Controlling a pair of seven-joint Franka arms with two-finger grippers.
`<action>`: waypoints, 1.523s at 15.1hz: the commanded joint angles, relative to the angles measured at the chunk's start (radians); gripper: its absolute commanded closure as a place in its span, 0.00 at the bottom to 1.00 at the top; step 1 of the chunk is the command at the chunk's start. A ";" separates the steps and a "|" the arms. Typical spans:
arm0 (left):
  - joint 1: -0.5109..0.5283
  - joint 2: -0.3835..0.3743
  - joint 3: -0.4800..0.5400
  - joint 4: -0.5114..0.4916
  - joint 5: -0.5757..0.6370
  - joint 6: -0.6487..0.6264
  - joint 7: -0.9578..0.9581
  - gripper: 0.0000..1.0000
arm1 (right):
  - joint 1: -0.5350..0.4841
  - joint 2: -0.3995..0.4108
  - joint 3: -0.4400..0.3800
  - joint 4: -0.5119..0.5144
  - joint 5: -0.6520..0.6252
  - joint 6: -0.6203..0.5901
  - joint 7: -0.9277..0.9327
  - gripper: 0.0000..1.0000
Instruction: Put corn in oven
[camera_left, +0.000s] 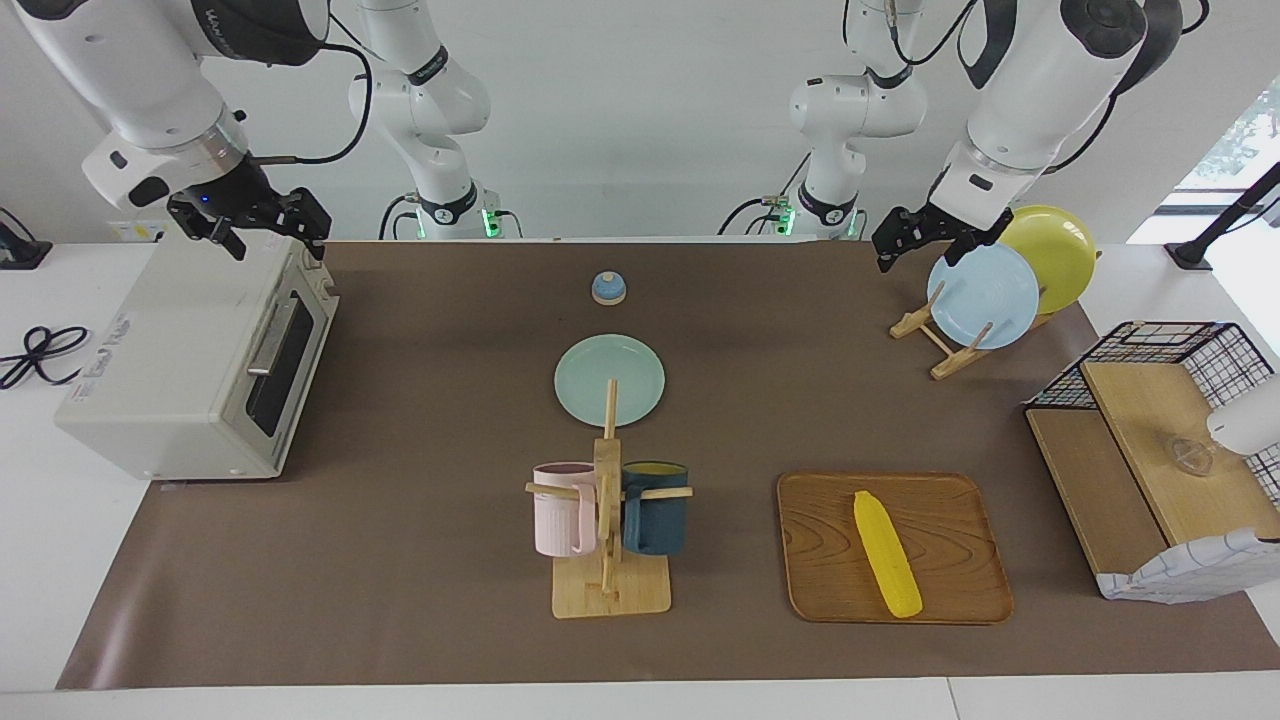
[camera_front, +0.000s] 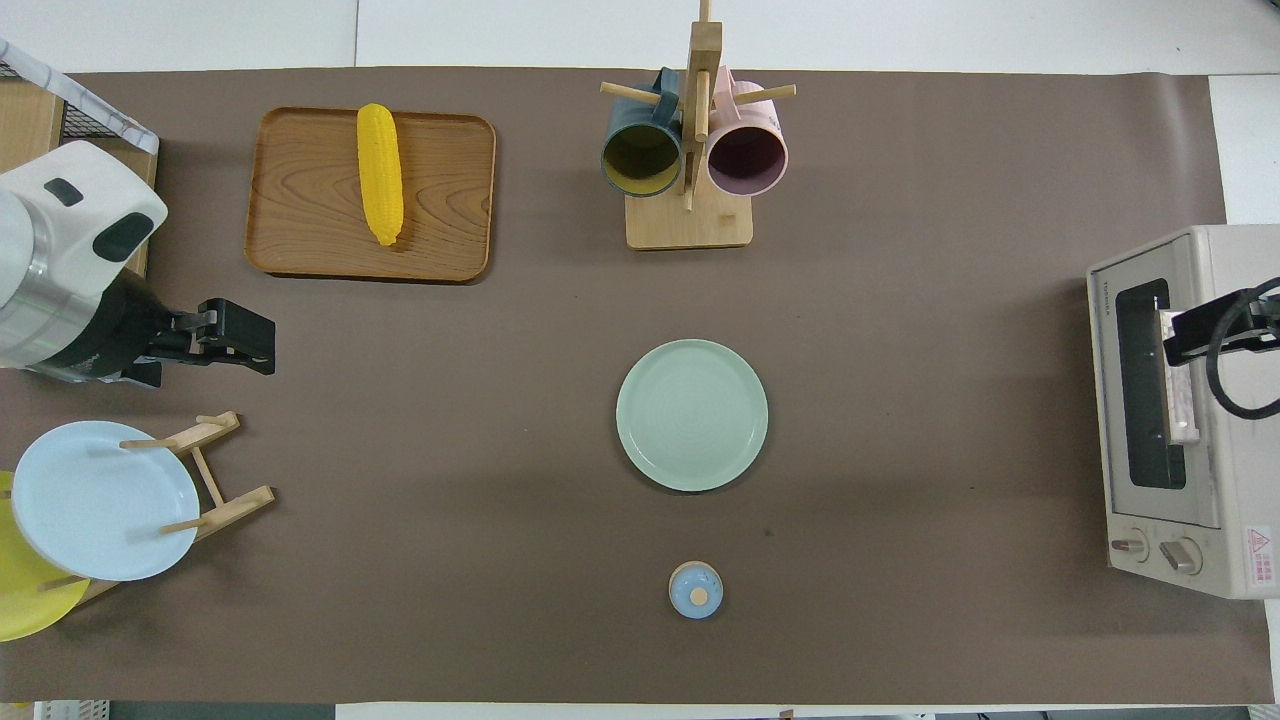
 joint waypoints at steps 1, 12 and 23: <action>0.005 0.001 -0.001 0.007 -0.016 0.004 -0.009 0.00 | -0.016 -0.014 0.005 -0.012 0.025 -0.014 -0.022 0.00; 0.008 -0.004 -0.001 0.000 -0.016 0.108 -0.009 0.00 | -0.019 -0.014 0.004 -0.015 0.025 -0.013 -0.035 0.00; -0.021 0.710 -0.001 0.552 0.022 0.243 0.046 0.00 | -0.066 -0.148 -0.004 -0.396 -0.048 0.404 0.073 1.00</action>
